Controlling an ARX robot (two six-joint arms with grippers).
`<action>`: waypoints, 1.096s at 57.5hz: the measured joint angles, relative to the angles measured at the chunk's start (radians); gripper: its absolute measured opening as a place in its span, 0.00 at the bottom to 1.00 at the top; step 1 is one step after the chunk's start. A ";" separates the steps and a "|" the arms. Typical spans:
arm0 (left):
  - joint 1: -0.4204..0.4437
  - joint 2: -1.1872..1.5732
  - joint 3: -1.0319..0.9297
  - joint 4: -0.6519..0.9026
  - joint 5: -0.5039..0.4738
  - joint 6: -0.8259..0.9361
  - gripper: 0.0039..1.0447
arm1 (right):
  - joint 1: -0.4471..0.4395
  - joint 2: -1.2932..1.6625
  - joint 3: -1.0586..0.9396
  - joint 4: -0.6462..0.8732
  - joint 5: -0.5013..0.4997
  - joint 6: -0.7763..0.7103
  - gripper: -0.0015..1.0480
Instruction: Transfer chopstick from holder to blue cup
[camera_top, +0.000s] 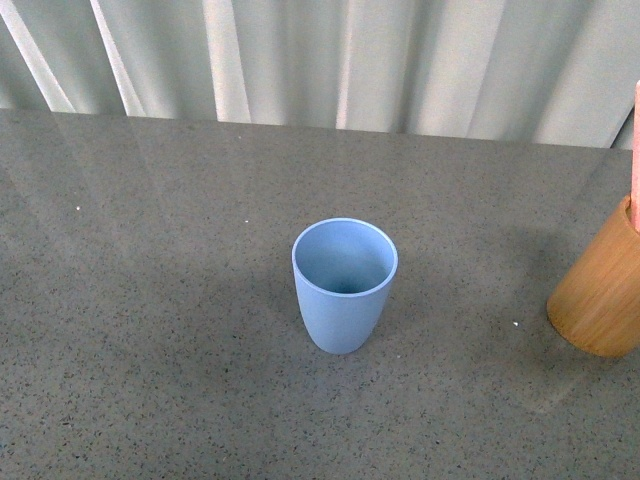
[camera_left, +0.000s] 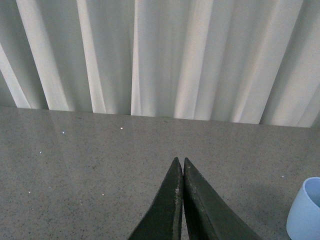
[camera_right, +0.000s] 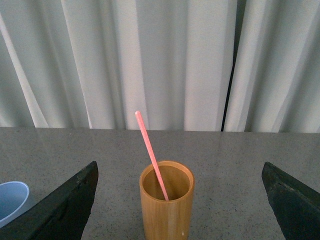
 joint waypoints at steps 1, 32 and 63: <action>0.000 -0.005 0.000 -0.004 0.000 0.000 0.03 | 0.000 0.000 0.000 0.000 0.000 0.000 0.90; 0.000 -0.181 0.000 -0.188 0.002 -0.001 0.45 | 0.000 0.000 0.000 0.000 0.000 0.000 0.90; 0.000 -0.182 0.000 -0.188 0.002 0.000 0.94 | -0.117 0.729 0.085 0.362 -0.129 -0.178 0.90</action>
